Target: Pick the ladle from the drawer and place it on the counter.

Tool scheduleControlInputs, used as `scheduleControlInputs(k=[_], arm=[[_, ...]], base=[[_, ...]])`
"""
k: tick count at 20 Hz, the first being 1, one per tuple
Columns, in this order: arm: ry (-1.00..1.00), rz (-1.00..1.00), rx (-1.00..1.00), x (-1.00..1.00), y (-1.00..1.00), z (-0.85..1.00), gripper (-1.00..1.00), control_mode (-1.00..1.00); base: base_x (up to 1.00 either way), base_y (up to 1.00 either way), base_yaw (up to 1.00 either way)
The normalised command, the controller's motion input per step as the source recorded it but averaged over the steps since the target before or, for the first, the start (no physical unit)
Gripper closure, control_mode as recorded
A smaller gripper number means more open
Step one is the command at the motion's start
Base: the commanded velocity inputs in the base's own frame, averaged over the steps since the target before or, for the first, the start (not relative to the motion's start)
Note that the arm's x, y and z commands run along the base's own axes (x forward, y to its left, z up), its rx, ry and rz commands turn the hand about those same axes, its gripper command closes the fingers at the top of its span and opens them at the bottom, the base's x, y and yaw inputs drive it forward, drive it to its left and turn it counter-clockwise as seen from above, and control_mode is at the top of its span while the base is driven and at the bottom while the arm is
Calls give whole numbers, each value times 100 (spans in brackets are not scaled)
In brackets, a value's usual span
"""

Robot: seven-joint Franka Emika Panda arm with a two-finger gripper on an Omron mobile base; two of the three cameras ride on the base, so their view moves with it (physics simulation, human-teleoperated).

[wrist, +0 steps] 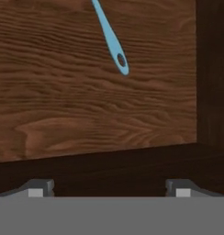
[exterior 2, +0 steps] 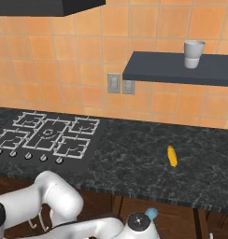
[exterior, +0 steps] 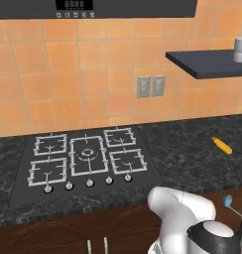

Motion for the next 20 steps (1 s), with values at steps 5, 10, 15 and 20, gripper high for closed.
scheduleControlInputs(k=[5, 10, 15, 20], arm=[[11, 0, 0, -75, -22, -33, -100, -100], [9, 0, 0, -57, -5, -35, -100, -100], [-6, -4, 3, 17, 0, 22, -100, -100], [-27, -1, 9, 51, 18, 63, -100, -100]], base=[[0, 0, 0], [0, 0, 0], [0, 0, 0], [0, 0, 0]])
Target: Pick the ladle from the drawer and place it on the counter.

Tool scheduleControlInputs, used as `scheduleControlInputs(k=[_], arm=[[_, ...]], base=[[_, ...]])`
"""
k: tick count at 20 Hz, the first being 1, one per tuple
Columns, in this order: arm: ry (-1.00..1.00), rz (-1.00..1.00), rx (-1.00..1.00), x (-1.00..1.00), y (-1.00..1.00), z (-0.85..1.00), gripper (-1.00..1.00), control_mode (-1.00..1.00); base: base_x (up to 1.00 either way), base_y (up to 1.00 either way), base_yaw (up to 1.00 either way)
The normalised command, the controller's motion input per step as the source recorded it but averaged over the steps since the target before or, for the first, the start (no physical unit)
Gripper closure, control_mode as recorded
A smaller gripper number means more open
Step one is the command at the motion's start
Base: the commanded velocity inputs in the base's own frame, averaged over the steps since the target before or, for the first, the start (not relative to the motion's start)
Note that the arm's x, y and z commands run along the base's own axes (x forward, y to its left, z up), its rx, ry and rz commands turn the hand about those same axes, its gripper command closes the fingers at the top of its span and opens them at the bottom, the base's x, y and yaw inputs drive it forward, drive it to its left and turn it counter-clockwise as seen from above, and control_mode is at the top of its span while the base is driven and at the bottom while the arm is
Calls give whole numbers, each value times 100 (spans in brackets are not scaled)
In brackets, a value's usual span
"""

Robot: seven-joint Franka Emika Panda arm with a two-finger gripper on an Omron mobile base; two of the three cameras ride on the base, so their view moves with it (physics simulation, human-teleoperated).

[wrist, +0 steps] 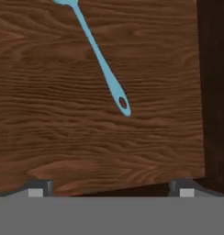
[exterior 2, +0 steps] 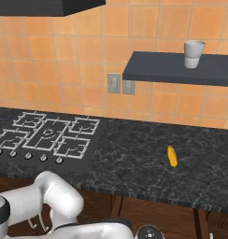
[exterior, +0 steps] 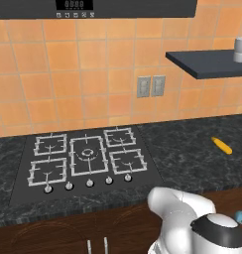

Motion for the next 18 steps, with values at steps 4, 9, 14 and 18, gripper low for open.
scheduleControlInputs(k=[4, 9, 14, 18], arm=[[-37, 0, 12, 71, 17, 35, -100, -100], [-38, 1, 7, 67, 10, 1, -100, -100], [-34, 2, 7, 46, 9, -2, -100, -100], [-22, 3, 0, 49, 35, -17, -100, -100]], base=[[0, 0, 0], [0, 0, 0], [0, 0, 0], [0, 0, 0]])
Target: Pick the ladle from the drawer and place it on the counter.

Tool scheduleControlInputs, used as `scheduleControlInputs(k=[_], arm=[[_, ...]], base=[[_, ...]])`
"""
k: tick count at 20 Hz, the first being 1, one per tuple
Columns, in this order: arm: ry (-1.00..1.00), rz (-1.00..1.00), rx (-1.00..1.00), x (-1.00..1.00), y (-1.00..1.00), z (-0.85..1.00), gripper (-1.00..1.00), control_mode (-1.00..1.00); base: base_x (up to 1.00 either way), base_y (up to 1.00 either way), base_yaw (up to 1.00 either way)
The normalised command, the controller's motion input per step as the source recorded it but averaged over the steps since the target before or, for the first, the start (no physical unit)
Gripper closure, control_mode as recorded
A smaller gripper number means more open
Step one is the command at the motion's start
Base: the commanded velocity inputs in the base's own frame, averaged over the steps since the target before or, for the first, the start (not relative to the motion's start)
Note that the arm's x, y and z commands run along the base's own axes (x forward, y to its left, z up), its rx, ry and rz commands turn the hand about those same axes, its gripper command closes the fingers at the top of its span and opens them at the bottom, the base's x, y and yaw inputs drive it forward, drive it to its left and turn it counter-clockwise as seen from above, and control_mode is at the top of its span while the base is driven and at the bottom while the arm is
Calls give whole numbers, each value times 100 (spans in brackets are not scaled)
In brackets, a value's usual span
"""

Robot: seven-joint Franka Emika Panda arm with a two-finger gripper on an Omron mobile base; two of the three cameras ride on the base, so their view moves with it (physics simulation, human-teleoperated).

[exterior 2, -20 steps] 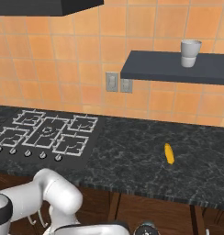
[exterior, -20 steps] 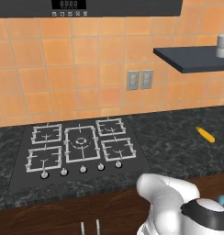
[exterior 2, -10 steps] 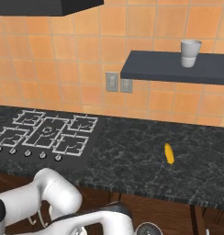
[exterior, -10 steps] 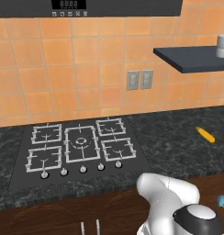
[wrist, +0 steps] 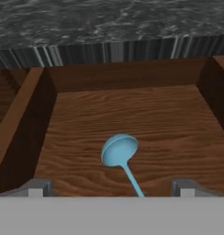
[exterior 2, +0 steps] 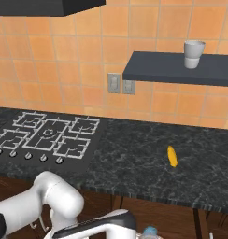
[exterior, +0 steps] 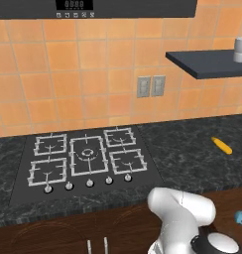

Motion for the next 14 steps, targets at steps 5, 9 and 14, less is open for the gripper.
scheduleControlInputs(k=[5, 9, 14], arm=[[-16, 3, 0, 34, 38, -37, -100, -100], [-22, 0, 0, 7, 0, -49, -100, -100], [-15, 0, 0, 29, -2, -21, -100, -100]], base=[[0, 0, 0], [0, 0, 0], [0, 0, 0]])
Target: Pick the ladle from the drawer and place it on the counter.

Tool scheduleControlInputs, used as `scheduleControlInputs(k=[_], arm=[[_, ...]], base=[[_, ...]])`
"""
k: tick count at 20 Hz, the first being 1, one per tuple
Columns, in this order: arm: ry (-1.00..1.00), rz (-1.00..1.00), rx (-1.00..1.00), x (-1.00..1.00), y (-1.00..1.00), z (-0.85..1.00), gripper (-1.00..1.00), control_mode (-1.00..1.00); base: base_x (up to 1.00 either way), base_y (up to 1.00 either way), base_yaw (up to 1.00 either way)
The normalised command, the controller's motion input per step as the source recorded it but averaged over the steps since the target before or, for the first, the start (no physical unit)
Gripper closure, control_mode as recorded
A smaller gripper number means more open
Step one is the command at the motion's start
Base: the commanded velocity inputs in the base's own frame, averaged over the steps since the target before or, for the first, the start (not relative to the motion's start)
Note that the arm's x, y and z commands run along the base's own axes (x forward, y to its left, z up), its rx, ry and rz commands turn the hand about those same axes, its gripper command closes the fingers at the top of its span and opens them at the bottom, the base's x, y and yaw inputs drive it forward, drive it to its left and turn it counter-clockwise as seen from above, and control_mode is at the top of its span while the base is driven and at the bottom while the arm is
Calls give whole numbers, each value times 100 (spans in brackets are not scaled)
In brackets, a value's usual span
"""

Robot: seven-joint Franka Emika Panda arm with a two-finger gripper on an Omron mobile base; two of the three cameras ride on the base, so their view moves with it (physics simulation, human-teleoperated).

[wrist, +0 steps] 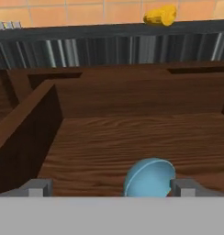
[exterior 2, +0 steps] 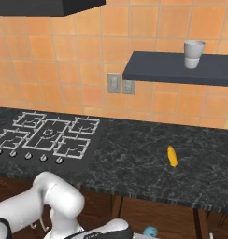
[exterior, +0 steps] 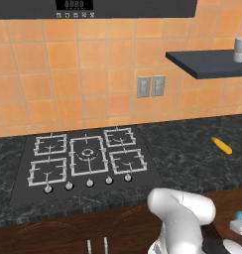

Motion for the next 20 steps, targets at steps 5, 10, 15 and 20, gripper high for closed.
scheduleControlInputs(k=[5, 10, 15, 20], arm=[[-3, -1, 0, 33, -31, -3, -100, -100], [0, -1, -1, 5, -38, -12, -100, -100], [0, 0, -5, 0, -14, -29, -100, -100], [0, 0, -6, 3, 0, -27, -100, -100]], base=[[0, 0, 0], [0, 0, 0], [0, 0, 0], [0, 0, 0]])
